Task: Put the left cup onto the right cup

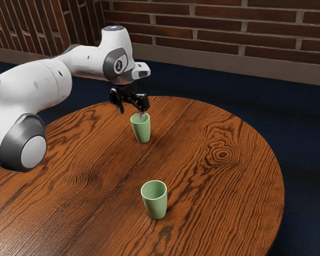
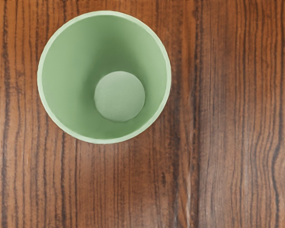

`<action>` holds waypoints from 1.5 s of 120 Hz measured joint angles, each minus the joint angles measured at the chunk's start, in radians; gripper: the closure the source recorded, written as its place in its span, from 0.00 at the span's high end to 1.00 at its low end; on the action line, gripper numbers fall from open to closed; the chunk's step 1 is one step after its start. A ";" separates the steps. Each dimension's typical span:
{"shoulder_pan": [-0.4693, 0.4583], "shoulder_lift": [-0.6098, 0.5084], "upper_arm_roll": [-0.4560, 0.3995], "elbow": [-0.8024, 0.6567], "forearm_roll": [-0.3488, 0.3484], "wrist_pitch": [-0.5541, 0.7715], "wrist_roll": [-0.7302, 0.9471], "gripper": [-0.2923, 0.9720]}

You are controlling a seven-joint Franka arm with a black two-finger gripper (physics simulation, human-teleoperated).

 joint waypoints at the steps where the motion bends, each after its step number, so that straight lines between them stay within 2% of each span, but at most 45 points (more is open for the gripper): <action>1: 0.000 0.003 -0.001 0.002 0.000 0.000 -0.002 0.75; 54: 0.004 0.146 0.004 0.184 0.004 -0.039 -0.060 0.75; 114: 0.004 0.247 0.000 0.335 0.001 -0.081 -0.094 0.75; 180: 0.003 0.295 -0.008 0.370 0.000 -0.078 -0.116 0.75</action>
